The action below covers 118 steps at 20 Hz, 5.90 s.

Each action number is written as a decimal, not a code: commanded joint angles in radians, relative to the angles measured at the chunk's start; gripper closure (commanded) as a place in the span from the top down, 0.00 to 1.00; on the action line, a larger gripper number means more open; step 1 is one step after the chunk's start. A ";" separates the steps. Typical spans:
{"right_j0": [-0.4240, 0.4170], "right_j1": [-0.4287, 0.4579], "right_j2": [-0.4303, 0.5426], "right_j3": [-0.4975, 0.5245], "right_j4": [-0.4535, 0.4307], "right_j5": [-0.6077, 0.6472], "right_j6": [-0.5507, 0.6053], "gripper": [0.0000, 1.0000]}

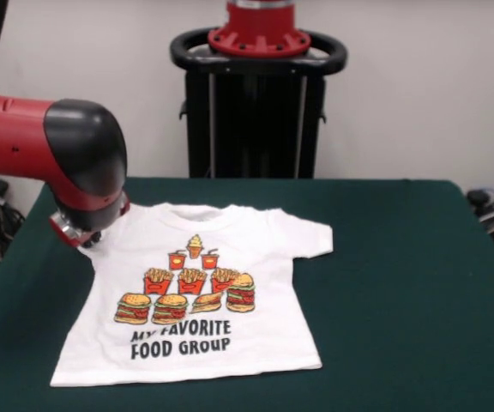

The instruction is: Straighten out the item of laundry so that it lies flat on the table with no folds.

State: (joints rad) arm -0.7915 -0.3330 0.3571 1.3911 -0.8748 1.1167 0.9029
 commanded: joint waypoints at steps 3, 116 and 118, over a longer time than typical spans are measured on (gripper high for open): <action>-0.046 0.065 -0.002 -0.164 -0.158 -0.082 -0.296 0.00; 0.178 0.046 -0.276 -0.103 -0.083 -0.225 -0.004 0.00; 0.190 0.049 -0.289 -0.113 -0.087 -0.228 -0.004 0.00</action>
State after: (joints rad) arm -0.6414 -0.3350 0.1216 1.3569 -0.8777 0.8890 0.7649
